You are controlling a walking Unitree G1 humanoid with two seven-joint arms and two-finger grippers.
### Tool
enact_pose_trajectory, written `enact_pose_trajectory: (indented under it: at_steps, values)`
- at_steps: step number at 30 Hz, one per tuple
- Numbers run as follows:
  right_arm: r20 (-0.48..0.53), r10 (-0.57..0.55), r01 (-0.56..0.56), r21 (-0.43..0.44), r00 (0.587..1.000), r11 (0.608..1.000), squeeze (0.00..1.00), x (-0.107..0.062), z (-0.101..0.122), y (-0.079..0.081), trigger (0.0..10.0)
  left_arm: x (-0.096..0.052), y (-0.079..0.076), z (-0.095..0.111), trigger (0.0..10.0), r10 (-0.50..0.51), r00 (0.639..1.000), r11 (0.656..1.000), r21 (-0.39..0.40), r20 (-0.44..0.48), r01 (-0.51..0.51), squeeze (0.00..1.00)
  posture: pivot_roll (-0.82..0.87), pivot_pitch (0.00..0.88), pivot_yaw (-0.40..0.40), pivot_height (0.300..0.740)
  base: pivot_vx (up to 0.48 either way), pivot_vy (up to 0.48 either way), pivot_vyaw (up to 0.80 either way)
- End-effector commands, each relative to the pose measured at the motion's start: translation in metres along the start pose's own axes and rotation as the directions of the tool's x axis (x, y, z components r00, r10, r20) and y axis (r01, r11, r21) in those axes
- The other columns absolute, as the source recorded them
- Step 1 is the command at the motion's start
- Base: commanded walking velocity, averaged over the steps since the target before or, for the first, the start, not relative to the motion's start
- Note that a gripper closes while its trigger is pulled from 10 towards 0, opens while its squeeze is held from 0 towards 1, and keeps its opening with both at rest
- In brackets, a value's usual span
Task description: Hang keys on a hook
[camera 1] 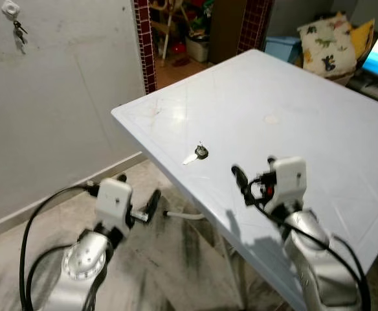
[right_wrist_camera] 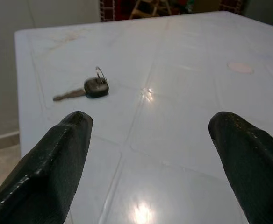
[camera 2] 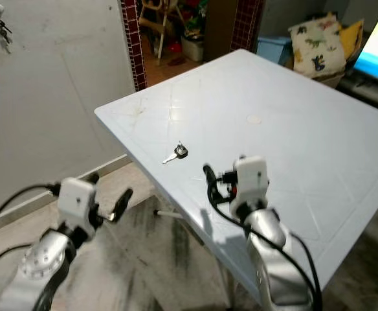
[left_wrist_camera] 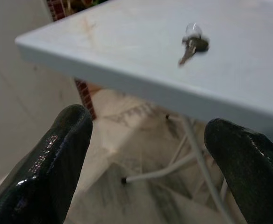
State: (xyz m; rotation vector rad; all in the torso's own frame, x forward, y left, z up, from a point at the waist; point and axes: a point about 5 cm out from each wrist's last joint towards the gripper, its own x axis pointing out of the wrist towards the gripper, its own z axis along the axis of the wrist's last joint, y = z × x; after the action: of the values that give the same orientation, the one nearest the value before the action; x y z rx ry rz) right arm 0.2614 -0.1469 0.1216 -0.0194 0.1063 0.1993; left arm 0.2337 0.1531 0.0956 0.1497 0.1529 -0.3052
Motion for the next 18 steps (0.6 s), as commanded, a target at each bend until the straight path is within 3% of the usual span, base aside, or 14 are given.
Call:
enact_pose_trajectory:
  at_steps: [1,3,7,15,18]
  values:
    - [0.011,-0.026,0.026,0.008,1.000,1.000,0.00,-0.002,0.003,-0.005,10.0,0.000,0.006,0.000,10.0,0.028,1.000,0.999,0.020,0.005,-0.028,0.00,0.08,0.000,-0.056,0.740,0.000,0.000,0.00]
    - [0.006,-0.004,0.004,-0.010,1.000,1.000,0.00,0.000,0.001,-0.002,10.0,-0.001,0.017,-0.002,10.0,0.106,0.994,0.994,-0.033,-0.004,-0.106,0.00,0.07,0.000,-0.022,0.740,0.000,0.000,-0.32]
    - [0.016,0.019,-0.019,-0.013,1.000,1.000,0.00,0.003,0.003,0.002,10.0,-0.002,0.022,-0.001,10.0,0.143,0.990,0.988,-0.061,-0.007,-0.143,0.00,0.07,0.000,-0.004,0.740,0.000,0.000,-0.73]
    - [0.072,0.002,-0.003,0.007,0.997,1.000,0.00,0.015,0.011,0.013,10.0,0.003,0.016,0.000,10.0,0.058,0.998,0.998,-0.040,-0.001,-0.058,0.00,0.05,0.000,0.037,0.740,0.000,0.000,0.00]
    - [0.072,-0.053,0.051,0.036,0.996,0.998,0.00,0.016,0.011,0.007,10.0,0.009,0.008,0.006,10.0,0.027,1.000,0.998,-0.058,0.011,-0.027,0.00,0.06,0.000,0.048,0.740,0.000,0.000,0.00]
